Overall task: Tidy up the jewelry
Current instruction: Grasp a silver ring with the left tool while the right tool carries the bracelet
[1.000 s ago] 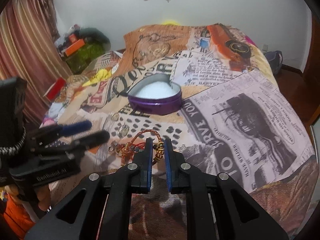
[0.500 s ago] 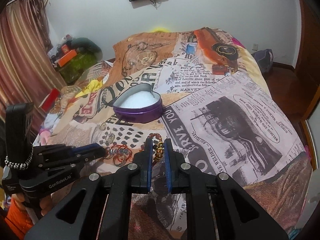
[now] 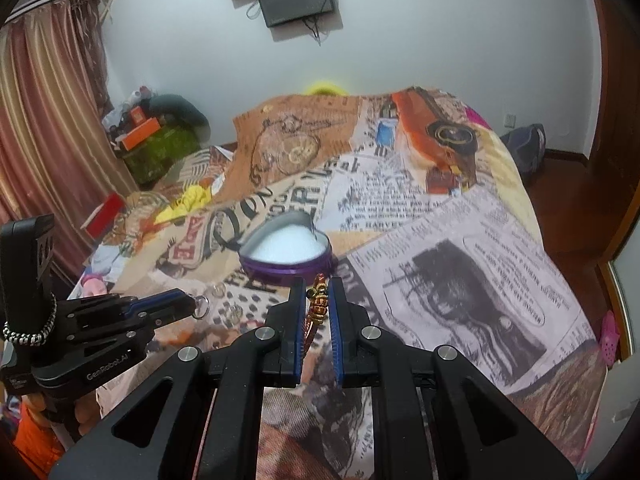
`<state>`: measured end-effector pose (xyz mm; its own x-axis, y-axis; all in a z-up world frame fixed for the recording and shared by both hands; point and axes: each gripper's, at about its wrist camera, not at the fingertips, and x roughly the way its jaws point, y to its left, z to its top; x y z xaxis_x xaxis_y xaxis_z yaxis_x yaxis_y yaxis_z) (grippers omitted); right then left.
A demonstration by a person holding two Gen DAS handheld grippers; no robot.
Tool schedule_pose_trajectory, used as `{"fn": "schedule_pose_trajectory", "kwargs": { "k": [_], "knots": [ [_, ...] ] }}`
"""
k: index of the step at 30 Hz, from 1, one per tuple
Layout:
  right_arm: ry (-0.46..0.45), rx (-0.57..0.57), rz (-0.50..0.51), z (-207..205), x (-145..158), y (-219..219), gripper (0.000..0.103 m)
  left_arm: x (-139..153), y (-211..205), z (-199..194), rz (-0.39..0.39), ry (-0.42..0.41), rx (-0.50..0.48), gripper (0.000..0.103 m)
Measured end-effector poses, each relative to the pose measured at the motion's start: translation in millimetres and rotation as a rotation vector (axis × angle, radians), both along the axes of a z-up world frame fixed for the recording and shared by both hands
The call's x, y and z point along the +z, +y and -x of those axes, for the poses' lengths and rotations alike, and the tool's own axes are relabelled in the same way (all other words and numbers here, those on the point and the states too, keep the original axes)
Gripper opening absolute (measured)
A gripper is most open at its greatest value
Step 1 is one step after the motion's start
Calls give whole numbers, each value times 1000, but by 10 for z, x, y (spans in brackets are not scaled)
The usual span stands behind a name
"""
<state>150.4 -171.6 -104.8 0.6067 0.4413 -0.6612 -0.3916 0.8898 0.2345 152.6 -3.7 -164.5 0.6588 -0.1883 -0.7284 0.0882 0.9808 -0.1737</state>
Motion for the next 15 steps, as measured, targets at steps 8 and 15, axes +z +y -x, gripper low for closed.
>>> {"fn": "schedule_pose_trajectory", "kwargs": {
  "k": [8,15],
  "knots": [
    [-42,24,-13,-103,111,133,10,178,76,-91,-12,-62,21,10],
    [-71,46,-18,-249,171,249,10,253,89,-218,-36,-102,36,10]
  ]
}}
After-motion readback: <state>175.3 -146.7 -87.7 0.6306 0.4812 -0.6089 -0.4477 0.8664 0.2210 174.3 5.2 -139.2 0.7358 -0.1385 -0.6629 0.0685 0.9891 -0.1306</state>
